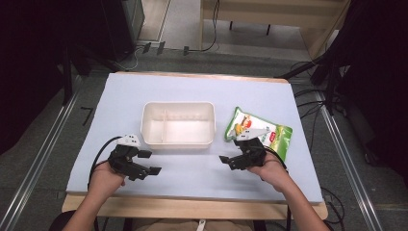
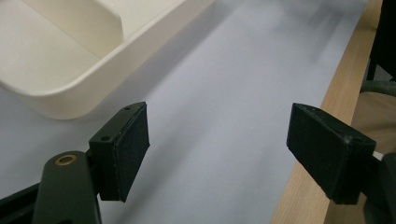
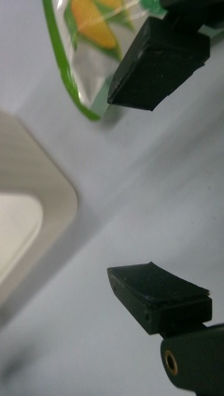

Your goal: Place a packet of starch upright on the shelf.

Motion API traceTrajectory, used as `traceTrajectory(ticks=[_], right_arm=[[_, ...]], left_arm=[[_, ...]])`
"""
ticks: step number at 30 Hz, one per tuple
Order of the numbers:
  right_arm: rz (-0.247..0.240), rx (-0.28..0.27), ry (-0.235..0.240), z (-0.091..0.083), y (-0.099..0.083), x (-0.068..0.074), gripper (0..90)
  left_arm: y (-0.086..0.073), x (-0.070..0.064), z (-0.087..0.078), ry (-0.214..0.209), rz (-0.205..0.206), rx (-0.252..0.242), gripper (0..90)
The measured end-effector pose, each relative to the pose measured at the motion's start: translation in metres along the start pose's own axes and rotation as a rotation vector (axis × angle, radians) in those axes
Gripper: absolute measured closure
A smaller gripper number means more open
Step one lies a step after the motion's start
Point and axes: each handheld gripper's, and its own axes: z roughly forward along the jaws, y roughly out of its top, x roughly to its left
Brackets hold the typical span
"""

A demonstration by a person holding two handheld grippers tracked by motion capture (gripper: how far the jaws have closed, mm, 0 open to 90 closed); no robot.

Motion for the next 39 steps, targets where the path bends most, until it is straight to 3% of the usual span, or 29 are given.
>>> traceTrajectory(ticks=[1, 4, 8, 10, 11, 13, 16, 18, 21, 28, 33, 34, 35, 39], right_arm=[[0.011, -0.001, -0.031, 0.001, 0.000, 0.001, 15.1], [0.009, -0.003, -0.012, 0.002, 0.001, 0.001, 14.8], [-0.015, 0.015, 0.064, 0.001, 0.000, 0.002, 14.9], [-0.021, 0.016, 0.088, -0.001, 0.000, 0.003, 14.8], [-0.043, 0.003, 0.127, -0.003, 0.000, 0.004, 14.8], [-0.062, -0.009, 0.132, -0.006, -0.001, 0.005, 16.2], [-0.070, -0.022, 0.109, -0.010, -0.001, 0.002, 22.0], [-0.039, -0.040, 0.092, -0.014, -0.001, -0.003, 25.3], [-0.012, -0.065, 0.063, -0.019, -0.002, -0.008, 28.2], [0.016, -0.040, 0.036, -0.020, -0.006, -0.011, 29.8], [0.023, -0.045, 0.017, -0.024, -0.006, -0.013, 33.7], [-0.006, -0.050, -0.016, -0.026, -0.006, -0.015, 34.3], [-0.008, -0.052, -0.029, -0.028, -0.006, -0.016, 34.3], [0.022, -0.059, -0.035, -0.033, -0.006, -0.019, 35.4]], left_arm=[[0.000, 0.000, 0.000, -0.002, 0.002, 0.000, 21.8], [0.000, 0.001, 0.000, 0.001, 0.003, 0.002, 21.8], [0.003, 0.003, 0.001, -0.035, -0.029, -0.002, 21.8], [0.004, 0.003, 0.001, -0.033, -0.023, 0.000, 21.9], [0.005, 0.004, 0.002, -0.034, -0.012, 0.002, 21.9], [0.006, 0.003, 0.004, -0.033, -0.006, 0.010, 21.9], [0.007, 0.003, 0.006, -0.031, 0.005, 0.012, 21.8], [0.007, 0.002, 0.008, -0.015, 0.030, 0.023, 21.9], [0.008, 0.002, 0.010, -0.007, 0.036, 0.024, 21.8], [0.010, 0.002, 0.011, -0.001, 0.049, 0.026, 21.9], [0.011, 0.001, 0.012, -0.014, 0.054, 0.021, 21.9], [0.010, 0.000, 0.012, -0.041, 0.048, 0.009, 21.9], [0.010, 0.000, 0.012, -0.041, 0.048, 0.009, 21.9], [0.011, -0.004, 0.013, -0.043, 0.071, 0.012, 21.8]])
